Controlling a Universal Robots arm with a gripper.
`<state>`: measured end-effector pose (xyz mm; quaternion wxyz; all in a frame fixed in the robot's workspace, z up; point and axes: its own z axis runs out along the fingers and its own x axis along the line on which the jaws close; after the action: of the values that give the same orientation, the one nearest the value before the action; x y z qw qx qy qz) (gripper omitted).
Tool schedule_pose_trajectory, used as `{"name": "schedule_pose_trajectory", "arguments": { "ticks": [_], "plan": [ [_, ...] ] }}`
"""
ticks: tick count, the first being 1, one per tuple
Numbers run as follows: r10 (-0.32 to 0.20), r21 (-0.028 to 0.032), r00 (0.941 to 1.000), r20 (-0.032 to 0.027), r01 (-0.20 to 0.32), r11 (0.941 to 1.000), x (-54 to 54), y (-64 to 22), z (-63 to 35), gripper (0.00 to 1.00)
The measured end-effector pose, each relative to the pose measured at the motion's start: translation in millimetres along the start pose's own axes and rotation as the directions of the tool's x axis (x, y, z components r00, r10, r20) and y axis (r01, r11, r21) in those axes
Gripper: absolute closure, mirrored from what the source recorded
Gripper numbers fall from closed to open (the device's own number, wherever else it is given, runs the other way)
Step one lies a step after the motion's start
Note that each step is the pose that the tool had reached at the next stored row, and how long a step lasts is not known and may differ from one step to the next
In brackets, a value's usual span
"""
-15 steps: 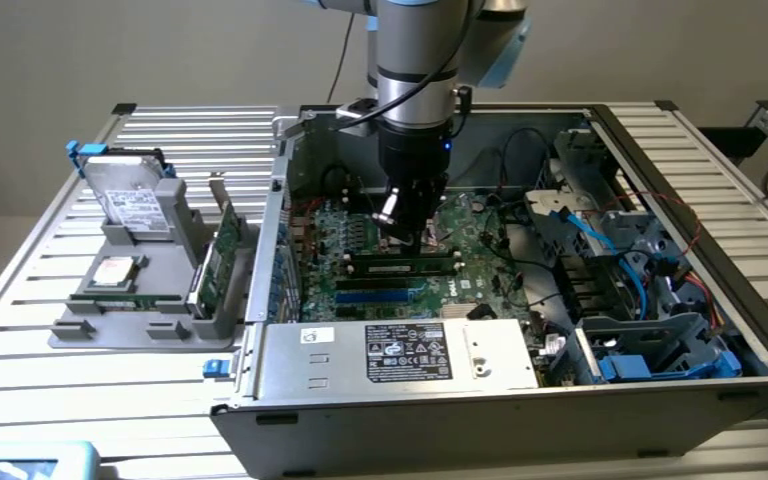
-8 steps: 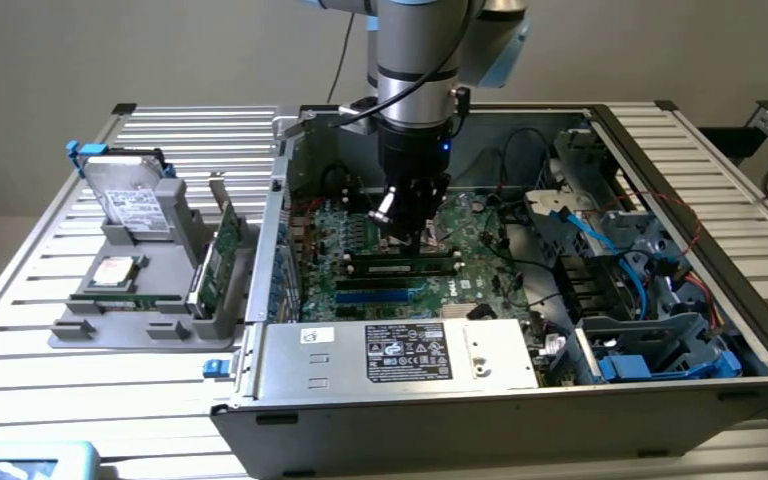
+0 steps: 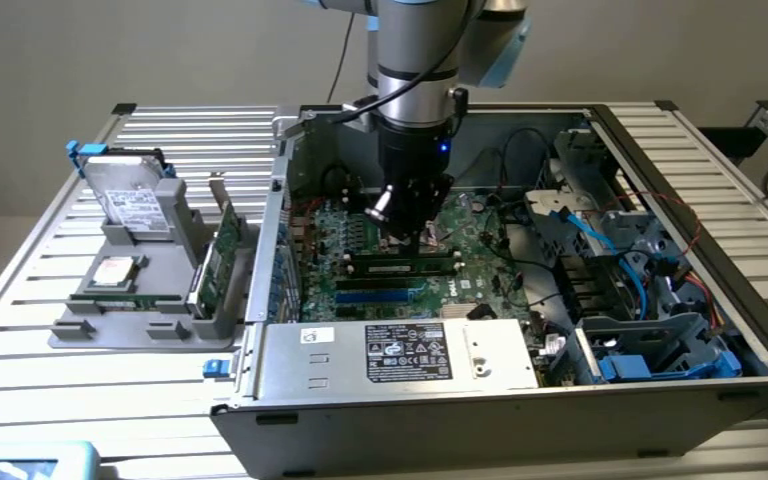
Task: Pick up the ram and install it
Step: 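Press down the ram until it locks into place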
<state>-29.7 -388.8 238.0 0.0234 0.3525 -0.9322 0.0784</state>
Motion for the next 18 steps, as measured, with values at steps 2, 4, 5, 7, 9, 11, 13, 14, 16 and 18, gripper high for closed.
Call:
{"name": "schedule_pose_trajectory", "arguments": {
  "ticks": [2,4,5,7,9,11,13,14,16,18],
  "plan": [
    [0.023,-0.0018,0.9997,-0.0024,-0.023,0.9997,0.0,0.0,-0.1,0.89],
    [0.045,-0.0035,0.999,-0.0048,-0.045,0.999,0.0,0.0,-0.2,0.89],
    [0.056,-0.0045,0.9984,-0.006,-0.056,0.9984,0.0,0.0,-0.3,0.89],
    [0.077,-0.0066,0.997,-0.0071,-0.077,0.997,0.0,0.0,-0.3,0.89],
    [0.095,-0.009,0.9954,-0.0074,-0.095,0.9954,0.0,-0.1,-0.4,0.89],
    [0.114,-0.0118,0.9935,-0.0064,-0.114,0.9934,0.1,-0.1,-0.5,0.89],
    [0.131,-0.0147,0.9913,-0.0049,-0.131,0.9912,0.1,-0.1,-0.6,0.89],
    [0.14,-0.0163,0.9902,-0.0037,-0.14,0.9901,0.1,-0.1,-0.6,0.89],
    [0.155,-0.0193,0.9878,-0.0011,-0.155,0.9877,0.1,-0.1,-0.6,0.89],
    [0.171,-0.0228,0.9853,0.0029,-0.171,0.9851,0.0,-0.1,-0.6,0.89]
  ]
}}
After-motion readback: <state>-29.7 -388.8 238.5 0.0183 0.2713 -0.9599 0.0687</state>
